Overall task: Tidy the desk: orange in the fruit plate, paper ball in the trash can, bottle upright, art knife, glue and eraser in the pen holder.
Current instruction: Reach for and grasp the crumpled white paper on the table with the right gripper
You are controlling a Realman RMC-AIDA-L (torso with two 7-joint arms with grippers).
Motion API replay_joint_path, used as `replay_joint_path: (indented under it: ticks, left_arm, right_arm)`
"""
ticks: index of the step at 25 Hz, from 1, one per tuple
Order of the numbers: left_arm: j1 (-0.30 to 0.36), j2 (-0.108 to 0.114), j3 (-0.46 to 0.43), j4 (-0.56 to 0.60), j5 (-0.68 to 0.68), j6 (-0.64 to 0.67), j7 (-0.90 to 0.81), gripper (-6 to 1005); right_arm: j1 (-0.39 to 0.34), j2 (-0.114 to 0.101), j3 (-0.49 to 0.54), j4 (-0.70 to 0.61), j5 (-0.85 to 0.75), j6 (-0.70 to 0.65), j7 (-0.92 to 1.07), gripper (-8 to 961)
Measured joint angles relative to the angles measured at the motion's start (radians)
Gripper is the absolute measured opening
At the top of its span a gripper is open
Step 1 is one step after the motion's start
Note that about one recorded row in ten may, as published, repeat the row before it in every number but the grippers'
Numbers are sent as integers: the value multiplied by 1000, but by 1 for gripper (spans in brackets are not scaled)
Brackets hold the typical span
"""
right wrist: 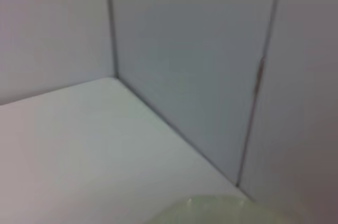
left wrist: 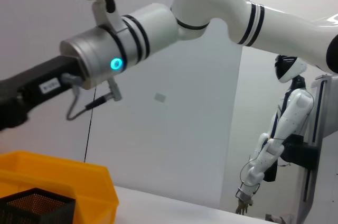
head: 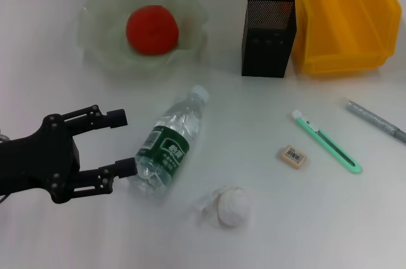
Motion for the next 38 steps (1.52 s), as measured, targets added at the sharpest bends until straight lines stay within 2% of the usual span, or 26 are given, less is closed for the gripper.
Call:
replay_joint_path:
  ticks: [1,2,3,4,7,8,9,13,16,18,19,23,28,38]
  left_arm:
    - [-1,0,-1,0,0,0,0,785]
    - [-2,0,-1,0,0,0,0,785]
    - [-4,0,-2,0,0,0,0,785]
    - [-5,0,-2,0,0,0,0,785]
    - [-8,1,-3,0,0,-1,-4,785]
    - [-10,2,-3,0,0,-1,-6,785]
    - [-10,2,-3,0,0,-1,-6,785]
    - [-13,4,-3,0,0,-2,-7,785]
    - [-14,5,-3,0,0,-4,-8,785]
    - [-19,6,-3,0,0,-7,-12,785]
    - [-19,6,-3,0,0,-7,-12,785]
    - [-23,10,-3,0,0,-8,-25,784]
    - [-24,11,-2,0,0,-9,-26,784]
    - [-24,8,3,0,0,-23,-22,784]
  right_arm:
    - [0,0,0,0,0,0,0,581]
    - [-12,-1,2,-28,0,-36,0,609]
    - [-40,-3,15,-102,-9,-142,3,636]
    - [-40,-3,15,-102,-9,-142,3,663]
    - [-75,-6,55,-233,-57,-386,33,745]
    - [-93,-6,73,-316,-107,-544,75,759]
    - [-93,-6,73,-316,-107,-544,75,773]
    - [-171,-1,48,-488,-165,-829,118,814]
    - [-204,2,20,-509,-152,-897,119,812]
    - [-252,4,-52,-508,-125,-908,119,812]
    - [-252,4,-52,-508,-125,-908,119,812]
    - [-287,8,-160,-475,-98,-860,120,812]
    - [-283,8,-254,-388,-70,-798,122,811]
    - [-273,7,-378,-269,-62,-638,124,807]
